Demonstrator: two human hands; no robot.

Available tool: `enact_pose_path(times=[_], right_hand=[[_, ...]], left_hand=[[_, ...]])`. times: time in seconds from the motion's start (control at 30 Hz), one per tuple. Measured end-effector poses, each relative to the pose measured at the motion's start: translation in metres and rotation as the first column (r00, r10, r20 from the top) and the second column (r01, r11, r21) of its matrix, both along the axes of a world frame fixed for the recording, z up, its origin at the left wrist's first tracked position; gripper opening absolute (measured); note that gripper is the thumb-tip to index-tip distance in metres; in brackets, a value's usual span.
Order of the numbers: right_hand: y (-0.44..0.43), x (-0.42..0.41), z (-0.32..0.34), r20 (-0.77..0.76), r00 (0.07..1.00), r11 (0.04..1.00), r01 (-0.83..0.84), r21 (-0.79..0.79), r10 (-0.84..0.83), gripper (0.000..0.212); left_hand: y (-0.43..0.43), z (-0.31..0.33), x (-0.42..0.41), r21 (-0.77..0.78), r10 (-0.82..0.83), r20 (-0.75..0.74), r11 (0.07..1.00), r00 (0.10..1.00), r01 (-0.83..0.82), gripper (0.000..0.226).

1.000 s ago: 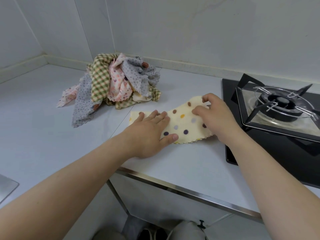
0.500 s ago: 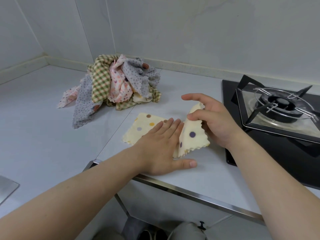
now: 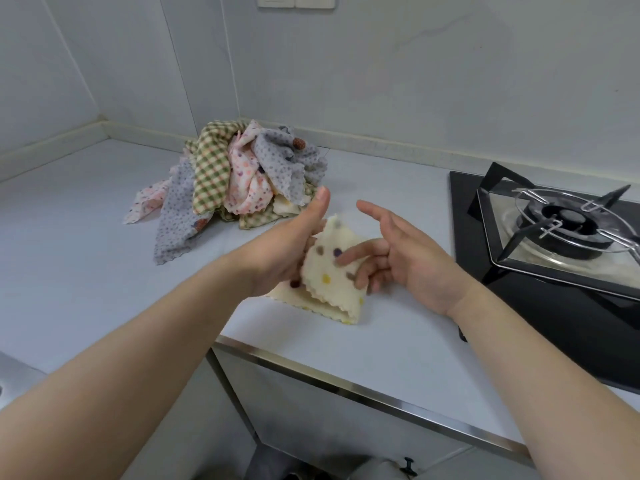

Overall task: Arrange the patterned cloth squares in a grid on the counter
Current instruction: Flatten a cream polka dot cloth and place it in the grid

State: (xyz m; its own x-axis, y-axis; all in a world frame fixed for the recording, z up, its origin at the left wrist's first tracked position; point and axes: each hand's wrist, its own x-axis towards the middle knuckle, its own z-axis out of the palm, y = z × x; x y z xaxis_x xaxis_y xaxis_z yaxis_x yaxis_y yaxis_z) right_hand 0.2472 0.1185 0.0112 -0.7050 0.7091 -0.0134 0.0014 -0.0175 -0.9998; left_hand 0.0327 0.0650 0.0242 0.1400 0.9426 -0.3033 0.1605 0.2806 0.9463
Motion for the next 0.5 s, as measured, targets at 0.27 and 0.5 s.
enact_pose_path(times=[0.27,0.5], right_hand=[[0.013,0.0,-0.017,0.208,0.88,0.839,0.3,0.455,-0.427,0.027],[0.019,-0.001,-0.027,0.405,0.823,0.732,0.02,0.681,-0.398,0.028]], left_hand=[[-0.002,0.003,-0.012,0.15,0.087,-0.312,0.988,0.946,-0.041,0.076],[-0.002,0.012,-0.03,0.215,0.102,-0.564,0.976,0.819,0.026,0.039]])
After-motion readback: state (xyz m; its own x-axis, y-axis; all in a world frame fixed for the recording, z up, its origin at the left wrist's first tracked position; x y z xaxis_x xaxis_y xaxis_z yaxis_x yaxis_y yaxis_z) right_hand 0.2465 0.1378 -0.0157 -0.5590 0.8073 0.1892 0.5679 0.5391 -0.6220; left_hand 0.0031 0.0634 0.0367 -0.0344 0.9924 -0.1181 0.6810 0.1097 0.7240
